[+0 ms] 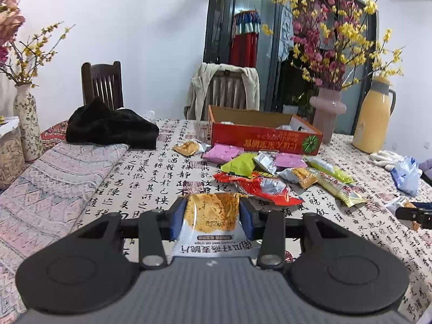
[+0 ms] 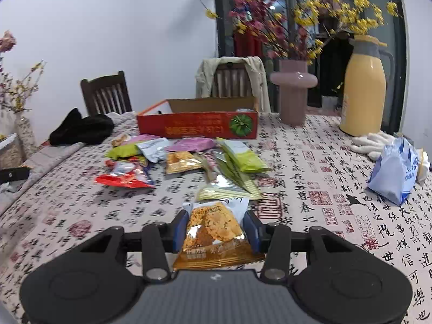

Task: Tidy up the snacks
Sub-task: 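Carry the golden packet in the right gripper into the box while the left gripper carries its packet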

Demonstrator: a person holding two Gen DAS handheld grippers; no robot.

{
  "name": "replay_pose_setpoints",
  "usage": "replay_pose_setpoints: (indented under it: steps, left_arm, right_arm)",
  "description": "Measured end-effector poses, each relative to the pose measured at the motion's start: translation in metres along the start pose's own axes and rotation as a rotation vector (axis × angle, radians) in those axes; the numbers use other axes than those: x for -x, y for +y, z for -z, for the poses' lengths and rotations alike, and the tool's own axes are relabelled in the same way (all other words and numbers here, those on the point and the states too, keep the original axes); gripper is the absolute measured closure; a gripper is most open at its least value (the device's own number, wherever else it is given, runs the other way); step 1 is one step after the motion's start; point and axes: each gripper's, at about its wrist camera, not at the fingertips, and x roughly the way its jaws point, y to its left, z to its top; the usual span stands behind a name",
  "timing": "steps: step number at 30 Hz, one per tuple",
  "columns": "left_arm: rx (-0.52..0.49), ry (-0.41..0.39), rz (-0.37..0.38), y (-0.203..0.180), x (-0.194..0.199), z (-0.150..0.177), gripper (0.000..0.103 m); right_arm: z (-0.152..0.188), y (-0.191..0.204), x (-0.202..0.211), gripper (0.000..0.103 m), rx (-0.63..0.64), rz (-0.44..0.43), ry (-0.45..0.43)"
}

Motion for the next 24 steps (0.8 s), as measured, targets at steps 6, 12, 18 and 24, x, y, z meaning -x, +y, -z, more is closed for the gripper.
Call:
replay_pose_setpoints:
  steps: [6,12,18,24]
  left_arm:
    - [0.018,-0.025,0.016,0.006,0.012,0.001,0.060]
    - [0.017,-0.021,0.025,0.006,0.006,-0.001,0.060]
    - [0.000,-0.027,0.039,0.003,-0.013,-0.016,0.060]
    - [-0.043,-0.079,0.068,0.000,-0.053,-0.058,0.060]
  right_arm:
    - [0.001,0.011,0.014,0.059,0.021,0.000,-0.008]
    - [0.000,0.013,0.013,0.059,0.029,-0.003,-0.005]
    - [-0.014,0.008,-0.002,0.059,0.036,-0.008,-0.006]
    - [-0.057,0.004,-0.025,0.059,0.074,-0.067,-0.046]
